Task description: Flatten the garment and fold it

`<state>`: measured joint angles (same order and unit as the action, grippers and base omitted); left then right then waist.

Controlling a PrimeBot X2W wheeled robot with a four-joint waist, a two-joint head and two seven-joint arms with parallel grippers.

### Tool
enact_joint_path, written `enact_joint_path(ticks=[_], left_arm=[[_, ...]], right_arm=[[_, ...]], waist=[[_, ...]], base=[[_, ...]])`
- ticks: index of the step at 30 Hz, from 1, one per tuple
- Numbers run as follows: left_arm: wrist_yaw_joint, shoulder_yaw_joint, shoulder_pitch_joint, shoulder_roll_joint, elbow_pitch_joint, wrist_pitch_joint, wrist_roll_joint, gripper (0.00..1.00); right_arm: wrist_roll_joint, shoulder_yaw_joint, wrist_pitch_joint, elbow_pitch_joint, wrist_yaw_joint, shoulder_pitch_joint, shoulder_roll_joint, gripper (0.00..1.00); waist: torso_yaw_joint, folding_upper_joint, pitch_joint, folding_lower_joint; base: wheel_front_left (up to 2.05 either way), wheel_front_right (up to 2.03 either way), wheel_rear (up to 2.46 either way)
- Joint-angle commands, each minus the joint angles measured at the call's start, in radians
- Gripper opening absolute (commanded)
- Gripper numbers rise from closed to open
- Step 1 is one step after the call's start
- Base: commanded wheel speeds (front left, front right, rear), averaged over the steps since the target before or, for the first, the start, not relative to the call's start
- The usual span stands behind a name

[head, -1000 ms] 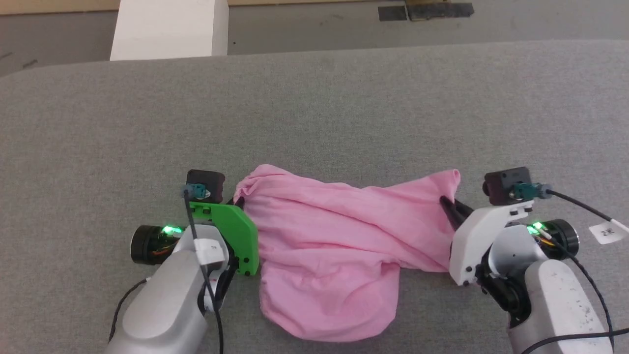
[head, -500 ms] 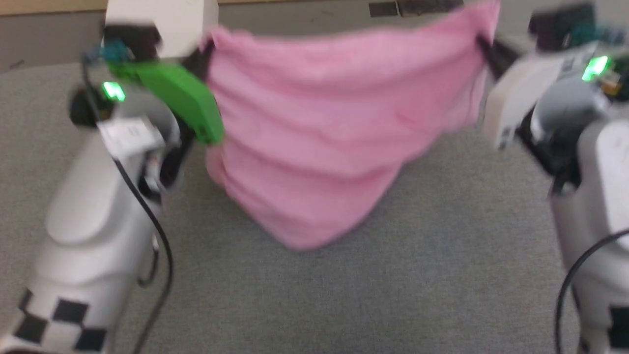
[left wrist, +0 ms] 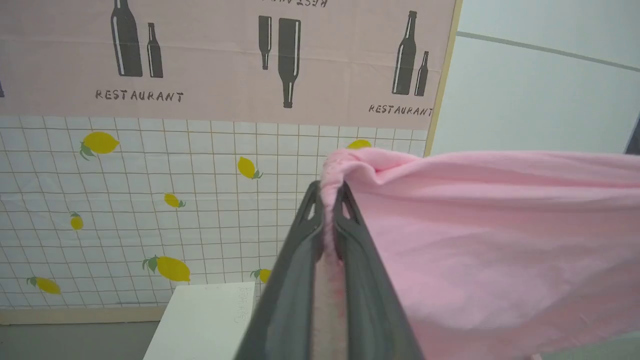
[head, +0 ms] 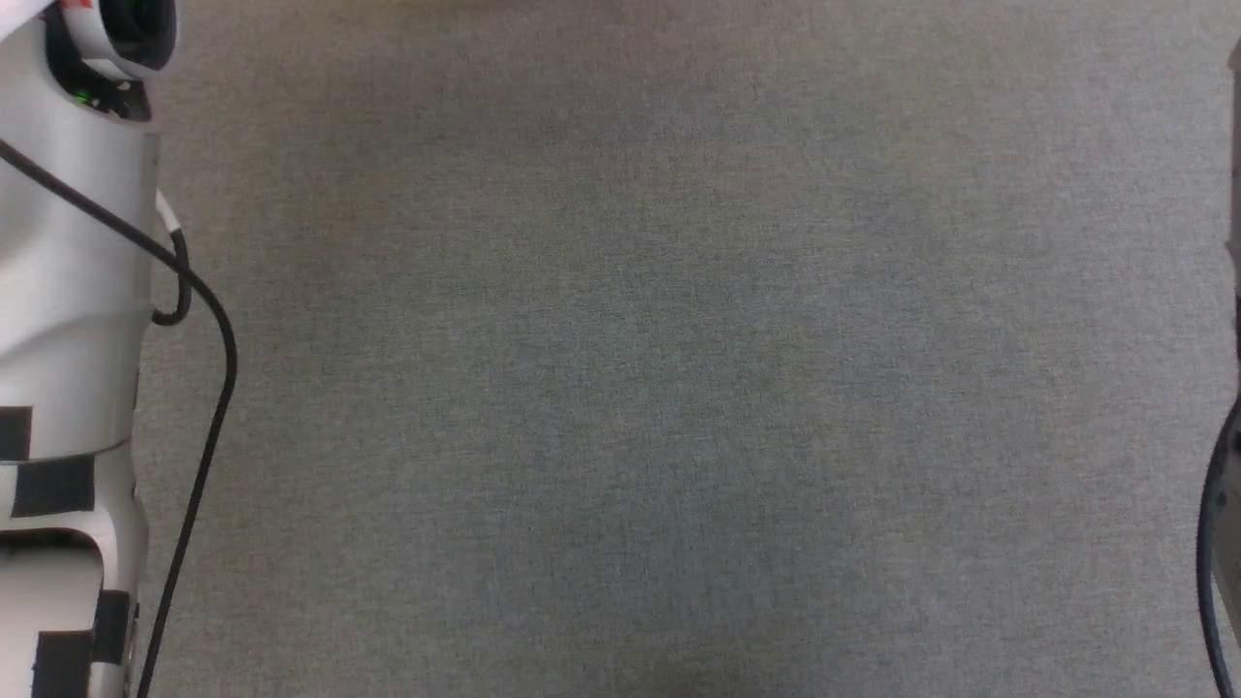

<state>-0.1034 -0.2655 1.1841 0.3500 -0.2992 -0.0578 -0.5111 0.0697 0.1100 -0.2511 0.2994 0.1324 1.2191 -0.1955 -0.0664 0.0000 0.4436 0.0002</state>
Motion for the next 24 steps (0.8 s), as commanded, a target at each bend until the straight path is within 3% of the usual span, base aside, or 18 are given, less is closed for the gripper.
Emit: enact_joint_path(ticks=[1,6,12,20,24], left_arm=[[0.004,-0.005,-0.013,0.002,-0.016,0.011,0.009,0.00],[0.031,-0.049,-0.140,0.001,-0.056,0.024,0.007,0.00],[0.043,-0.090,-0.417,-0.003,-0.056,0.035,-0.027,0.00],[0.039,-0.119,-0.842,-0.002,0.035,0.006,-0.129,0.00],[0.014,-0.126,-1.014,-0.002,0.103,-0.025,-0.176,0.00]], right_arm=[[0.006,0.005,0.020,0.022,-0.002,-0.009,0.004,0.00],[0.058,0.070,0.045,0.058,-0.002,-0.132,-0.012,0.00],[0.170,0.117,0.020,0.030,-0.002,-0.411,-0.046,0.00],[0.272,0.096,-0.102,-0.130,-0.002,-0.882,-0.077,0.00],[0.282,0.054,-0.171,-0.214,-0.002,-1.100,-0.056,0.00]], waist=[[-0.003,0.0000,0.003,-0.0002],[0.002,0.0000,-0.036,-0.0002],[0.010,0.0000,-0.120,-0.0002],[0.018,0.0000,-0.246,-0.0002],[0.023,0.0000,-0.290,-0.0002]], base=[[0.00,0.00,0.00],[0.00,0.00,0.00],[0.00,0.00,0.00],[0.00,0.00,0.00],[0.00,0.00,0.00]])
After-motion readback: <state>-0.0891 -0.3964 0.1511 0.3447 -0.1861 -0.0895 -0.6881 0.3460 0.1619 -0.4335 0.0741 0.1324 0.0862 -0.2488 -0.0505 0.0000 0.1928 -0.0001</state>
